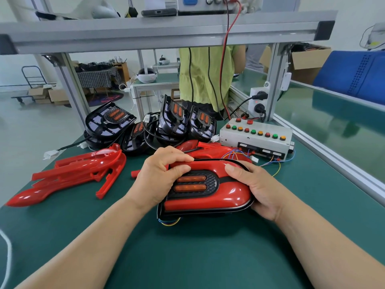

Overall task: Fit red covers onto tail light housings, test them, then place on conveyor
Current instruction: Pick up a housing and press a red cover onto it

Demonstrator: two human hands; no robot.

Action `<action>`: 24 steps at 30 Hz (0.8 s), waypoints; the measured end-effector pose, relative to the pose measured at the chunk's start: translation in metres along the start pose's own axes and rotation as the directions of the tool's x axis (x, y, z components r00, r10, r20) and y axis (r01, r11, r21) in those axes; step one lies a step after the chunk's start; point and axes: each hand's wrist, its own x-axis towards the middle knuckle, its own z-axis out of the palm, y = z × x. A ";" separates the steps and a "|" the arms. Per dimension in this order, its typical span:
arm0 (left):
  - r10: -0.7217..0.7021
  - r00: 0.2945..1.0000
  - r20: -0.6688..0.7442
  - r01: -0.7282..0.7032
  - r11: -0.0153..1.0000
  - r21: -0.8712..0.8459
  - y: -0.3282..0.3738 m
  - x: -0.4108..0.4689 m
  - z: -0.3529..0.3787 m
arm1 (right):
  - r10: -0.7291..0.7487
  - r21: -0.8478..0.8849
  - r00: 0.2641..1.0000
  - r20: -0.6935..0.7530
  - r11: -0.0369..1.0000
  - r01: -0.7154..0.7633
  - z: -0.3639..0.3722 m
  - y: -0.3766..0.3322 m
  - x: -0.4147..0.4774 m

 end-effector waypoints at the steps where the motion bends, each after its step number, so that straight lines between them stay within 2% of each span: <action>1: -0.010 1.000 0.005 0.010 1.000 -0.002 0.000 0.001 0.000 | 0.010 -0.003 1.000 0.002 1.000 -0.010 0.000 -0.001 0.000; 8: -0.128 0.990 0.056 0.131 0.989 -0.062 0.006 0.000 0.001 | 0.056 0.017 0.998 -0.035 0.998 -0.055 0.001 -0.005 0.001; 12: -0.338 0.935 0.107 0.354 0.909 -0.219 0.013 0.001 -0.009 | 0.043 0.043 0.998 -0.041 0.998 -0.041 -0.001 -0.006 -0.001; 15: -0.410 0.890 0.199 0.451 0.854 -0.257 0.009 0.000 -0.024 | 0.029 0.057 0.999 -0.045 0.998 -0.026 -0.002 -0.007 -0.002; 18: -0.405 0.878 0.257 0.456 0.871 -0.185 0.007 -0.002 -0.028 | 0.008 0.052 0.999 -0.037 0.999 -0.006 0.001 -0.007 -0.004; 20: -0.412 0.877 0.248 0.455 0.878 -0.150 0.008 -0.001 -0.027 | -0.022 0.041 0.999 -0.032 0.999 0.023 0.003 -0.007 -0.004; 24: -0.409 0.871 0.272 0.465 0.865 -0.187 0.009 0.001 -0.030 | -0.064 0.031 0.998 -0.023 0.997 0.064 0.002 -0.005 -0.002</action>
